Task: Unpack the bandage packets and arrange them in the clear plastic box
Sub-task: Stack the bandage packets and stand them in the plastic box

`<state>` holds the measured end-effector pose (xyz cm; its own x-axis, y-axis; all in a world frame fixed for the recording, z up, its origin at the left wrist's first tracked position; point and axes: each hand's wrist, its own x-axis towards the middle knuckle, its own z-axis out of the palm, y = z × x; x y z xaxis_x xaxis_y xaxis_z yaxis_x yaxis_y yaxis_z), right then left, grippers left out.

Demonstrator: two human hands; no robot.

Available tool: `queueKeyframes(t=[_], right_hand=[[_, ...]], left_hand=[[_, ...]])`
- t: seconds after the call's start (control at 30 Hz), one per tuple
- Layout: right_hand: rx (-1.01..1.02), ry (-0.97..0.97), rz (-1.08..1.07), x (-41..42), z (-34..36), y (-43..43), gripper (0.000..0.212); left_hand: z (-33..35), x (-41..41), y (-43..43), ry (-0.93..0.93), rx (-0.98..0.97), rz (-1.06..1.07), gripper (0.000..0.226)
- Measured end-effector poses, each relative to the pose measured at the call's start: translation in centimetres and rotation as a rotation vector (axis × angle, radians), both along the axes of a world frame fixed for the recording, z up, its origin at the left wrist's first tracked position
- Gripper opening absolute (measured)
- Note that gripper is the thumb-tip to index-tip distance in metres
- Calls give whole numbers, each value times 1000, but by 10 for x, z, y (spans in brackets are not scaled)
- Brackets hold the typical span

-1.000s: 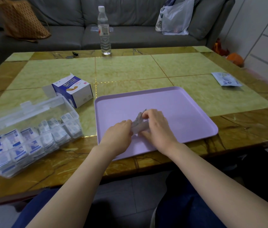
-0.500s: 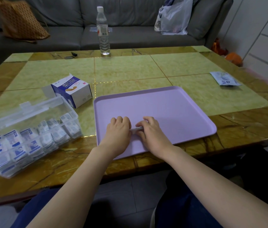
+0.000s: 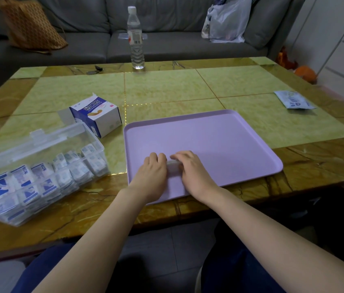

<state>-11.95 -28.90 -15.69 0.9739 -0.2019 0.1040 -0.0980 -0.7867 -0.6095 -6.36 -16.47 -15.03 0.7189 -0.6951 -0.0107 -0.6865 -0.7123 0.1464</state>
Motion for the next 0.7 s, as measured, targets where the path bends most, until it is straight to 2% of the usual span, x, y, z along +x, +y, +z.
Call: queueKeyframes(t=[0.1,0.2,0.33,0.47,0.6,0.7], right_hand=[[51,-79,-25,3,1,0,47],[9,-25,16,1,-1,-4,45],[0,-58,-5,-1,1,-5,37],[-100,4,42,-3,0,-6,33],[-145,-42,70,-7,6,-6,26],[-84,-77,44,-11,12,-7,22]], left_hand=[[2,-1,-1,-41,-30,0,24],[0,-4,0,-75,21,-15,25],[2,-7,-1,-96,24,-9,27],[3,-9,0,-104,39,-2,27],[9,-12,-1,-97,-23,42,27],[16,-10,2,-96,-147,69,15]])
